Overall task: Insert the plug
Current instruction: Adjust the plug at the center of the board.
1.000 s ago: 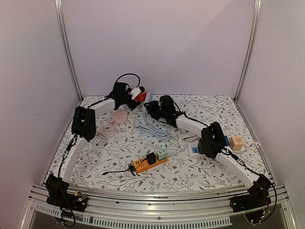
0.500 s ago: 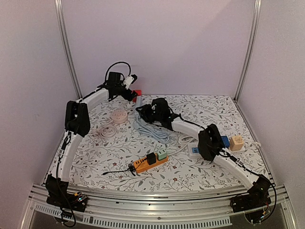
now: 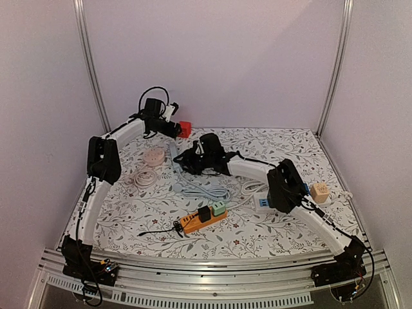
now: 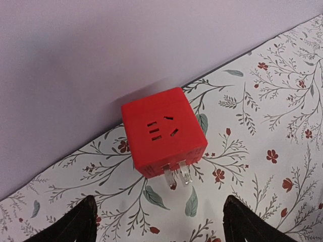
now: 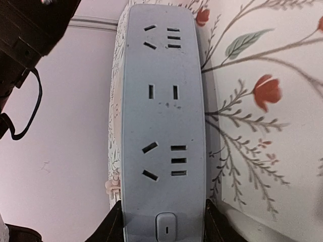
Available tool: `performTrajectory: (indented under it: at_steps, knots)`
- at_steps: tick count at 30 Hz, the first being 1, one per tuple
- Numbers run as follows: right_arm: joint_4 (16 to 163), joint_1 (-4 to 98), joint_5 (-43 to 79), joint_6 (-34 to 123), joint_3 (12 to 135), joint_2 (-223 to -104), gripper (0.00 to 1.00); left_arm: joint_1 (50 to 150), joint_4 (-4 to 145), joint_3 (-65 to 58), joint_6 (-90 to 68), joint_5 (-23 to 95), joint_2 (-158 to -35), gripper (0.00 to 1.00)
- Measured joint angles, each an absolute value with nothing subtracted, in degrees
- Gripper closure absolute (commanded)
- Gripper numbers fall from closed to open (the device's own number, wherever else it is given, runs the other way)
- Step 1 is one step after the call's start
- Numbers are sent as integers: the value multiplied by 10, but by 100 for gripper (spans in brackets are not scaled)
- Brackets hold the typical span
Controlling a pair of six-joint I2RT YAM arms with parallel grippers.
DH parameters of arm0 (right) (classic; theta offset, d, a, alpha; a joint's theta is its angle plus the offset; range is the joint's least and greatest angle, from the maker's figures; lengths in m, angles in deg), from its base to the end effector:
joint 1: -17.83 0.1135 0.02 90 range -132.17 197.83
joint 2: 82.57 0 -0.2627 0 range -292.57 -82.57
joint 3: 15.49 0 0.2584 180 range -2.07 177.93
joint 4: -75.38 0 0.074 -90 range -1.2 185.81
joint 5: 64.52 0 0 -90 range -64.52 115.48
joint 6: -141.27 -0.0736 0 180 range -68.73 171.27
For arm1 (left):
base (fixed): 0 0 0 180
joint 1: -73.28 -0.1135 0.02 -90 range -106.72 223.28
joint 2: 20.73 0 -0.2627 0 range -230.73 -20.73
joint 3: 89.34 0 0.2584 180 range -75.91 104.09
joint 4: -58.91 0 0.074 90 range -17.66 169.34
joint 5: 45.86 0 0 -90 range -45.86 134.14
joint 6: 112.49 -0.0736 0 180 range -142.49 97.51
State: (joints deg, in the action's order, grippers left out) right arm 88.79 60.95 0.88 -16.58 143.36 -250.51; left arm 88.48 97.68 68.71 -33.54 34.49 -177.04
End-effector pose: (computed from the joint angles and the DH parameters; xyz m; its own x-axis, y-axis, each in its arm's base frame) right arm 0.4624 0.4750 0.0736 -0.9409 0.2726 -0.2008 -0.0814 0.3934 0.9158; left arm 0.6104 -0.1786 0.1386 -0.4961 0.3306 -0.8029 0.4918 0.8690 0.0539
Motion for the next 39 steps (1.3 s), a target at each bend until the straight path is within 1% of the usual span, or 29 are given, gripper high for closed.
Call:
performTrajectory:
  at_steps: [2,3,6,8,12,14,17,20,22,34,36,39]
  knots:
    - [917,592,7,-141,1405,-2475,100,890,983,705,-342,346,-1778,29]
    - [929,580,4,-129,1392,-2460,100,893,985,717,-349,348,-1784,32]
    - [954,544,4,-99,1357,-2418,100,904,986,731,-368,354,-1791,33]
    - [961,524,4,-85,1337,-2397,100,909,986,731,-397,361,-1792,36]
    - [974,496,4,-61,1302,-2365,100,917,952,715,-524,416,-1799,47]
    - [983,491,4,-50,1288,-2354,100,917,917,694,-595,451,-1801,50]
    - [990,490,2,-35,1268,-2340,100,913,852,638,-683,481,-1799,50]
    - [993,490,-4,-27,1264,-2337,100,904,782,543,-753,473,-1779,50]
    - [993,490,-8,-24,1264,-2337,100,899,744,507,-792,464,-1765,50]
    - [994,476,-22,-9,1246,-2333,100,904,608,493,-946,442,-1761,54]
    - [993,472,-24,-9,1242,-2333,100,908,597,488,-959,434,-1761,54]
    - [993,467,-28,-9,1237,-2332,100,913,604,486,-975,423,-1761,50]
